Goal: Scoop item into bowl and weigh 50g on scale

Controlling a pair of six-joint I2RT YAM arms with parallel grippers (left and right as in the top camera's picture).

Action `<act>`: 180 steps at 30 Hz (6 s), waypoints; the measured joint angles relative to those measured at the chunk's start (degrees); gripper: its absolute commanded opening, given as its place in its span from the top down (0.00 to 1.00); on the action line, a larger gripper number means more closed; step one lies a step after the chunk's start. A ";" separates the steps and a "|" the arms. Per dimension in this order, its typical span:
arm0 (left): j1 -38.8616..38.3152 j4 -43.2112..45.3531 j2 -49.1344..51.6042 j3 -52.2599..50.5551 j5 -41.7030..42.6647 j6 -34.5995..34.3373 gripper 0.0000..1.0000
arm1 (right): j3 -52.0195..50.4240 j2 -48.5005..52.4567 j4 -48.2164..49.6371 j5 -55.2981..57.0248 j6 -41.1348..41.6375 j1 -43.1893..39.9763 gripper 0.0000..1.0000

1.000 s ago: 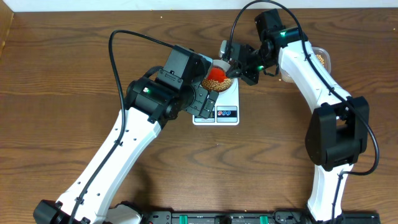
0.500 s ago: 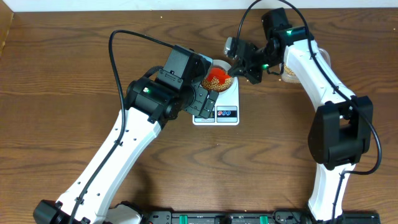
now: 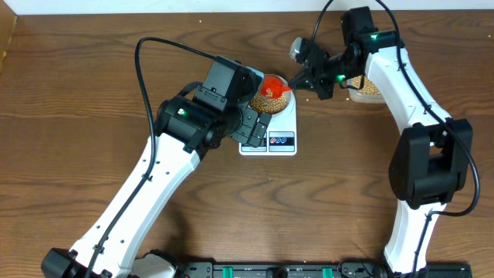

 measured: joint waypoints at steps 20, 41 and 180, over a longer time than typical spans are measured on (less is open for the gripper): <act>0.00 0.00 0.00 0.00 0.00 0.00 0.02 | 0.00 0.00 0.07 -0.70 1.05 0.00 0.99; 0.00 0.00 0.00 0.00 0.00 0.00 0.02 | 0.02 0.02 0.15 -2.47 2.38 0.00 0.99; 0.00 0.00 0.00 0.00 0.00 0.00 0.02 | -4.94 -8.61 -6.67 39.63 71.56 -23.39 0.01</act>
